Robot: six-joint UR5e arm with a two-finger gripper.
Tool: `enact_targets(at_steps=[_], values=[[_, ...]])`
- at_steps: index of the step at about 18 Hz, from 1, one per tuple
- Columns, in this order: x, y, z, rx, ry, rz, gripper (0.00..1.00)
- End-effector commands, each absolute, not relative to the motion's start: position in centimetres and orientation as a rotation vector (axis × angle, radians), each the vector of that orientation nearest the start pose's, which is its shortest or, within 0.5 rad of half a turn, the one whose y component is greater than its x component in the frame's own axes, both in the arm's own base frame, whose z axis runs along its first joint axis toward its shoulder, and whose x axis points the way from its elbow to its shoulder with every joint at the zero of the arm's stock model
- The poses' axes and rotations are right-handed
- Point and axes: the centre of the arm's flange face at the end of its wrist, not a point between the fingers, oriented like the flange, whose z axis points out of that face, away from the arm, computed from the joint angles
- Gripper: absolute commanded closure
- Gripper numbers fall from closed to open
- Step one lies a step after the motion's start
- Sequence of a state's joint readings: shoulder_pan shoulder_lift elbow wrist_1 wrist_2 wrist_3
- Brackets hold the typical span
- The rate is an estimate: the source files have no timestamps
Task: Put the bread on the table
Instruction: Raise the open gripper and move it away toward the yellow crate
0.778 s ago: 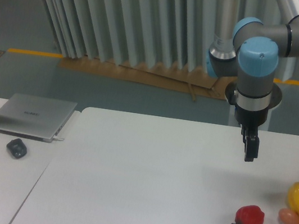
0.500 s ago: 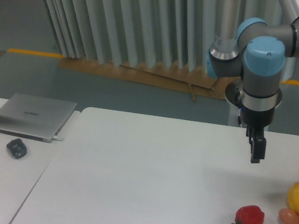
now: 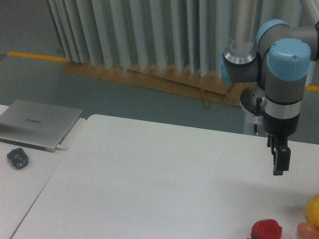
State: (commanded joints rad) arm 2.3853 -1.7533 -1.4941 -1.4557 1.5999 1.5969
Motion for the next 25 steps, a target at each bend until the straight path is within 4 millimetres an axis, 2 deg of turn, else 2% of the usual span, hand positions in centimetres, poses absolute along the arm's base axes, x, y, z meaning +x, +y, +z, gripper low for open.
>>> enact_targets(at_steps=[4,6,9,15,17,19,21,25], values=[[-32.1,48.6,44.3,-2.937,1.2,0.046,0.0],[-32.1,48.4,43.6,-2.934,1.212,0.028,0.0],[-32.8,48.2,43.7,-2.934,1.191,0.046,0.0],[-36.3,45.5,43.5,-2.976,1.103,0.045,0.0],[-37.6,44.6,43.4,-2.959,1.195,0.05,0.0],[-39.1,43.2,43.4,-2.918,1.391,0.054,0.0],[-40.2,42.2,43.3,-2.869,1.512,0.046,0.0],[-42.6,40.5,43.1,-2.86,1.523,0.106,0.0]])
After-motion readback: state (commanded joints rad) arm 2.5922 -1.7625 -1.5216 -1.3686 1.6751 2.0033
